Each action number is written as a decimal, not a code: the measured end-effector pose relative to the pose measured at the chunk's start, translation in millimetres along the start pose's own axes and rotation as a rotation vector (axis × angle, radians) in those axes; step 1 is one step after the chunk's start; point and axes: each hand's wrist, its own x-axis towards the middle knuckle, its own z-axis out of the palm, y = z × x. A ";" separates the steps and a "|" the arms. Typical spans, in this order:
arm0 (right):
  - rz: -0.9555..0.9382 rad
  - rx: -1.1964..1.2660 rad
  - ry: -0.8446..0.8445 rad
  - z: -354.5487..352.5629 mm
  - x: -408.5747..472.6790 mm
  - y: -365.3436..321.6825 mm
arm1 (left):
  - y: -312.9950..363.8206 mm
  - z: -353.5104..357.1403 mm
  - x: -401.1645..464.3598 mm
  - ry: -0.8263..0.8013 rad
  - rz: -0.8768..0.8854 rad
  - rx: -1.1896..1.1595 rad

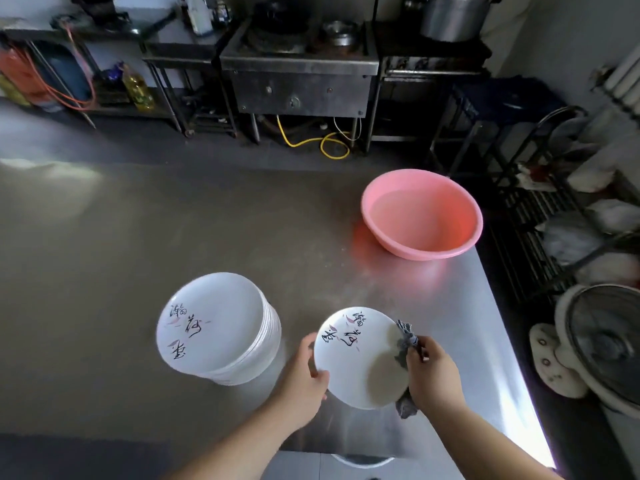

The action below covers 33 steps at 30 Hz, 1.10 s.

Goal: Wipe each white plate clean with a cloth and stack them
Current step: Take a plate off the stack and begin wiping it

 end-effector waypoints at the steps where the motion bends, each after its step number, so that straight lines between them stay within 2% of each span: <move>1: 0.021 -0.025 -0.008 0.8 5.1 11.8 | -0.6 10.6 2.5 -0.013 -0.029 -0.004; 10: 0.051 -0.165 -0.058 24.1 24.4 56.2 | -28.7 41.6 22.4 0.021 -0.144 0.047; 16: 0.002 -0.196 -0.089 28.2 20.3 58.8 | -59.3 27.2 34.2 0.031 -0.113 0.197; 19: -0.110 -0.207 -0.090 27.8 14.4 50.2 | -69.5 22.0 37.8 0.029 -0.044 0.274; 23: -0.375 -0.365 -0.188 42.2 4.4 39.0 | -84.6 19.0 42.2 0.014 0.056 0.368; 25: -0.471 -0.449 -0.264 56.0 -0.6 39.7 | -96.9 18.9 42.8 0.042 0.109 0.523; 27: -0.528 -0.510 -0.310 67.3 -8.0 43.3 | -111.0 18.4 43.4 0.133 0.237 0.725; 30: -0.646 -0.593 -0.268 79.5 -18.7 59.2 | -128.3 18.4 43.1 0.211 0.380 0.881; 33: -0.692 -0.745 -0.272 89.4 -23.8 74.8 | -143.3 17.6 47.1 0.166 0.458 0.950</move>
